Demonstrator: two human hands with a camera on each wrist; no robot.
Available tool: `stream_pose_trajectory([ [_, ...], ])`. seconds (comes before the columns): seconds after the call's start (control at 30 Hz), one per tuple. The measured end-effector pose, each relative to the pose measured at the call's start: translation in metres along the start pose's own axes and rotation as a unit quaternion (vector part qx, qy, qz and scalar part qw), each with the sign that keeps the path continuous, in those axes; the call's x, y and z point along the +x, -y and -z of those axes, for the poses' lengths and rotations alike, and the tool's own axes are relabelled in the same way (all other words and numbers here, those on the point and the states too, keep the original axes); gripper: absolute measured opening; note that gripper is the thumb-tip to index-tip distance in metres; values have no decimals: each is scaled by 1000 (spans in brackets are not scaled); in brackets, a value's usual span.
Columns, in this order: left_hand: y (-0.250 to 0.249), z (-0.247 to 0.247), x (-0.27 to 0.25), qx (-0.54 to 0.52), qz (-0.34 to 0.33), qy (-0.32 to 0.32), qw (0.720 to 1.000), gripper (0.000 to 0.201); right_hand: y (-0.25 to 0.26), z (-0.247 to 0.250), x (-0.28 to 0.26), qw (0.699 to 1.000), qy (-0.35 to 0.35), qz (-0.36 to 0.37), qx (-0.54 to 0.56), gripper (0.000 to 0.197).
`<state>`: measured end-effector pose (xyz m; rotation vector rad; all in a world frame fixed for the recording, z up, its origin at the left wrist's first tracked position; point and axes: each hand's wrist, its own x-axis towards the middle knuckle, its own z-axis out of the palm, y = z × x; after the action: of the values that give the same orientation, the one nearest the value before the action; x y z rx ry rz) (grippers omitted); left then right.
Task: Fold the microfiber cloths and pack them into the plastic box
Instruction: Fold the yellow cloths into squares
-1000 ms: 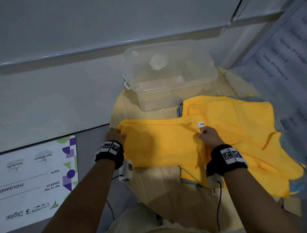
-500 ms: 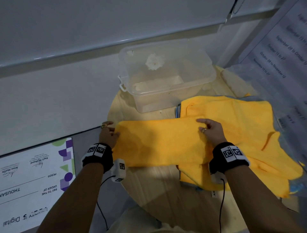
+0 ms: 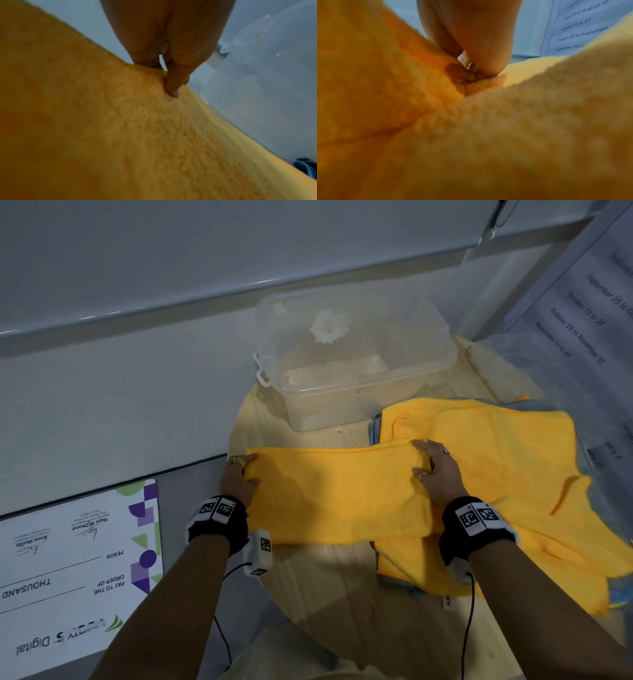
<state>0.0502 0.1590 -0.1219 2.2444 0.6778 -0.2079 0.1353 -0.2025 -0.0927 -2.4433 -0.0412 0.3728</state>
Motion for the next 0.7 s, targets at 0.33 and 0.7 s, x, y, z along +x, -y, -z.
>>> stream_pose_trajectory([
  [0.33,3,7,-45,79,4,-23,997,83,11,24,-53,985,-94,-96,109,27],
  [0.7,23,0,-75,54,93,46,993,58,-26,24,-85,963,233,-103,-88,60],
])
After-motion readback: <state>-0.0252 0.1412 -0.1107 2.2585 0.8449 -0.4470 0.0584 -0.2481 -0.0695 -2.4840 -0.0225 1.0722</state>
